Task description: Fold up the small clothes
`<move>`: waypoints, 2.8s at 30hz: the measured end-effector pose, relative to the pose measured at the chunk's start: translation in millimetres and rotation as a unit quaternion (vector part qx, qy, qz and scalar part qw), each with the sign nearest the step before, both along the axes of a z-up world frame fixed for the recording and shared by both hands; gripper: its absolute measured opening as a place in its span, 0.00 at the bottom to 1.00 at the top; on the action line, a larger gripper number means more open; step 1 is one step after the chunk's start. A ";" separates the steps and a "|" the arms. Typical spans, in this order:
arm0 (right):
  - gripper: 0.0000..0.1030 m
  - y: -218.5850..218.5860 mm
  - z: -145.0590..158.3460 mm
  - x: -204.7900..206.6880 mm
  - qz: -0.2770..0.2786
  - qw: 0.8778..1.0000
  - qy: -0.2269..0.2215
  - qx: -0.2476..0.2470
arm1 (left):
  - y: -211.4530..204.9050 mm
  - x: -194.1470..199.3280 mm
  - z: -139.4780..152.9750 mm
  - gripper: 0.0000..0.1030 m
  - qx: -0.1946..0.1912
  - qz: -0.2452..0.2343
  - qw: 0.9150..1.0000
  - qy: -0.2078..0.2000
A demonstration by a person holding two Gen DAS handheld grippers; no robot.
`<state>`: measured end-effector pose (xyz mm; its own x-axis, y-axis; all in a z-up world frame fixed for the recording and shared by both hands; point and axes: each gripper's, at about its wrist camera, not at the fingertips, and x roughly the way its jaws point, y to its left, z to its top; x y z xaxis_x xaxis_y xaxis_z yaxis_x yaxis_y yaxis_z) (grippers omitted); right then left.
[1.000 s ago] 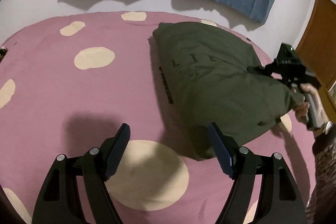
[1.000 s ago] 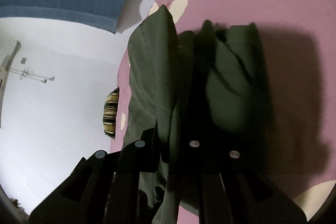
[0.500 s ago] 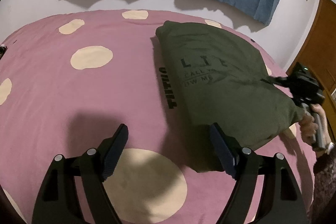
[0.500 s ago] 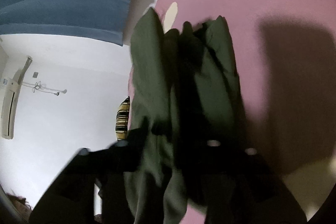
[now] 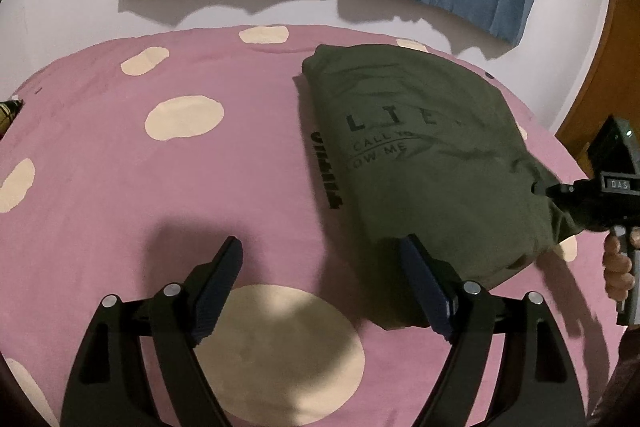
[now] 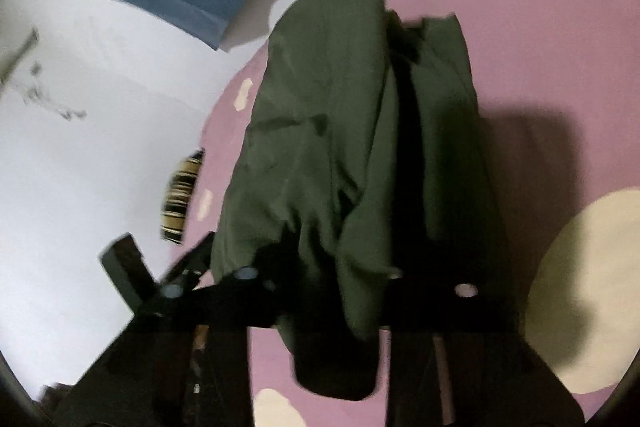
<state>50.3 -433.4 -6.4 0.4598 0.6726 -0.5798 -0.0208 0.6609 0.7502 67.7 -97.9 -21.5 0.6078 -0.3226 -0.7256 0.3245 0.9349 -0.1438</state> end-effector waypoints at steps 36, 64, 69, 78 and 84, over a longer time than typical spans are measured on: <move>0.26 -35.1 -72.8 -21.8 -0.071 0.992 -0.006 0.108 | -14.9 11.6 -8.9 0.85 -0.031 -0.031 0.998 0.038; 0.13 -57.0 -28.0 149.1 -0.054 0.998 -0.016 0.042 | -33.9 204.0 -16.2 0.84 -0.081 -0.010 0.993 0.089; 0.12 -64.2 -50.1 159.6 -0.067 0.996 0.019 0.055 | -39.4 221.1 -29.2 0.85 -0.072 -0.008 0.991 0.109; 0.11 -74.7 -89.4 160.6 -0.076 0.991 0.049 0.097 | -47.6 224.8 -52.8 0.86 -0.024 0.003 0.994 0.108; 0.20 -78.7 -85.6 156.7 -0.083 0.989 0.039 0.112 | -36.8 228.5 -50.2 0.87 -0.059 -0.003 0.991 0.118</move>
<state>207.0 -512.0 -92.0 0.5347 0.7069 -0.4631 0.1385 0.4673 0.8732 296.2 -134.7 -71.6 0.4227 -0.4168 -0.8047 0.2744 0.9052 -0.3246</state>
